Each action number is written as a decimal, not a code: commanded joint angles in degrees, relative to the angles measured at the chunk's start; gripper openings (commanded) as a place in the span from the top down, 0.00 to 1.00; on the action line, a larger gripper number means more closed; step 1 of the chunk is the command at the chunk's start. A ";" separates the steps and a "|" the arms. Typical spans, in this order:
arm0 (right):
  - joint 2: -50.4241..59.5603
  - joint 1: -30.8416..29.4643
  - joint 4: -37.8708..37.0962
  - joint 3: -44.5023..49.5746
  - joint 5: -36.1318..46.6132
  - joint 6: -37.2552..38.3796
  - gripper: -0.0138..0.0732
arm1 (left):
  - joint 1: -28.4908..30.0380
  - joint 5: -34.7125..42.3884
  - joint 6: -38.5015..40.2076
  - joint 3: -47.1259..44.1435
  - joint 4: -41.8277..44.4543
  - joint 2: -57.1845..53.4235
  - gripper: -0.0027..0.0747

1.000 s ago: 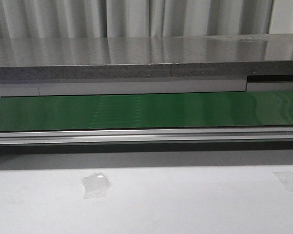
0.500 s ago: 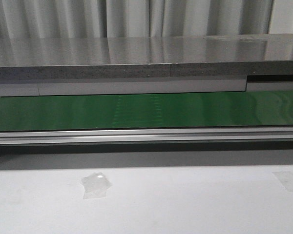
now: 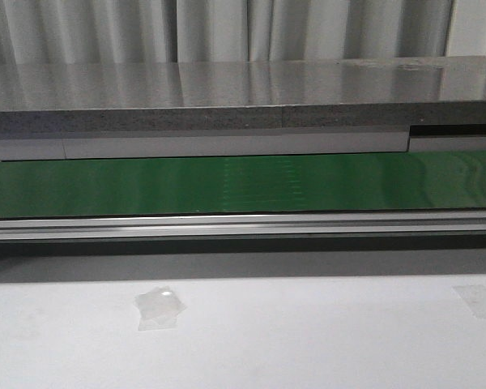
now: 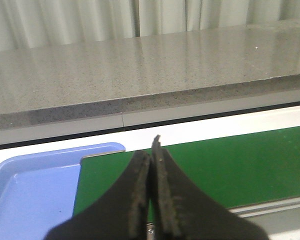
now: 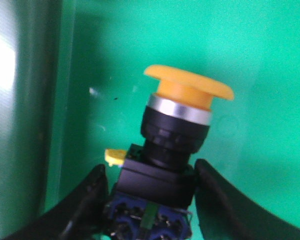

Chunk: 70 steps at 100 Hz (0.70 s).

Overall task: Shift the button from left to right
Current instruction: 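Lower the button into the green tray and open the right gripper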

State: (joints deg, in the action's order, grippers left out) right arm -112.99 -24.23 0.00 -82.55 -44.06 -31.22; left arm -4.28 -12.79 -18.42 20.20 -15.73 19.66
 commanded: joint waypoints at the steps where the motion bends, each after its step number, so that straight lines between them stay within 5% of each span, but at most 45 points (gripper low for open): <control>1: 3.08 -0.31 0.49 -1.88 1.64 -0.60 0.62 | -0.54 4.43 0.64 1.71 -0.82 0.38 0.99; 28: 3.08 -0.31 0.70 -1.88 1.18 -0.60 0.36 | -0.54 4.43 0.64 1.71 -0.82 0.38 0.99; 70: 3.81 -0.65 0.83 -2.00 0.01 0.77 0.31 | -0.54 4.43 0.64 1.71 -0.82 0.38 0.99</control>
State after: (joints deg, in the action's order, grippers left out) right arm -112.99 -24.43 0.41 -82.55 -44.81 -30.76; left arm -4.28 -12.79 -18.42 20.20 -15.73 19.66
